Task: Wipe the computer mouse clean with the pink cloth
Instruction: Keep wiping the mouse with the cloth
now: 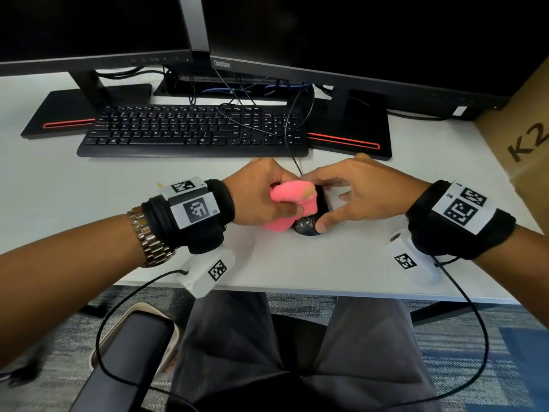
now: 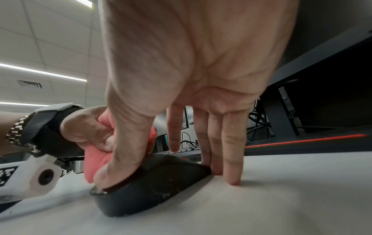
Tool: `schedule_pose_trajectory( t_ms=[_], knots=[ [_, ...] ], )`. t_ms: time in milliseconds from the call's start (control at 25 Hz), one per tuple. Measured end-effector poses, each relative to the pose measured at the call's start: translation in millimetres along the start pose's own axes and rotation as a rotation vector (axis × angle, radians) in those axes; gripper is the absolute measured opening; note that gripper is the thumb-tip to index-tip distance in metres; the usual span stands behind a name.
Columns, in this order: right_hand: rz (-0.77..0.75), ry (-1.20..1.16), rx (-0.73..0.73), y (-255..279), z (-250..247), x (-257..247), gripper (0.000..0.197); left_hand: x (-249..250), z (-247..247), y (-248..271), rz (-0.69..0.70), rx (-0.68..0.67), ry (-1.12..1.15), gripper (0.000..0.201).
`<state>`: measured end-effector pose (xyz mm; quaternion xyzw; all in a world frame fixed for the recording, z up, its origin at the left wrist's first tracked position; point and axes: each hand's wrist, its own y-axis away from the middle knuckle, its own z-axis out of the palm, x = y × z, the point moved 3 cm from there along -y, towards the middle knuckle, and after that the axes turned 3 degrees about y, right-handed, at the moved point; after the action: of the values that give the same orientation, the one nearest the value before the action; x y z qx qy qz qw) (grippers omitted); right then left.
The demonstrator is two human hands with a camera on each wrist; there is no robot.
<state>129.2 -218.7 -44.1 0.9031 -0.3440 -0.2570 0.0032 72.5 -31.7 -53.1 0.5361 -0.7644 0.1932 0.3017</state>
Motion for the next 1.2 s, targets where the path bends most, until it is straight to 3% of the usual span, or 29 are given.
schedule_pose_trajectory(
  t_ms=[280, 480, 560, 720, 920, 1200],
  knots=[
    [-0.014, 0.203, -0.064, -7.0, -1.1, -5.5, 0.068, -9.4, -15.1, 9.1, -0.048, 0.135, -0.035, 0.006],
    [-0.04, 0.322, -0.161, -6.4, -7.9, -12.9, 0.087, -11.2, -16.5, 8.2, -0.095, 0.148, -0.043, 0.015],
    [-0.093, 0.332, -0.156, -10.1, -9.3, -16.8, 0.081, -11.2, -16.3, 8.9, -0.108, 0.142, -0.018, 0.008],
    [-0.095, 0.4, -0.19, -16.0, -6.7, -19.9, 0.067, -10.3, -15.5, 12.6, -0.132, 0.128, -0.032, 0.016],
    [-0.07, 0.443, -0.142, -17.3, -4.8, -24.5, 0.07, -9.1, -24.3, 15.1, -0.161, 0.227, -0.019, 0.018],
    [-0.021, 0.53, -0.095, -26.8, -3.1, -33.4, 0.062, -8.1, -16.4, 14.6, -0.145, 0.195, -0.078, 0.015]
  ],
)
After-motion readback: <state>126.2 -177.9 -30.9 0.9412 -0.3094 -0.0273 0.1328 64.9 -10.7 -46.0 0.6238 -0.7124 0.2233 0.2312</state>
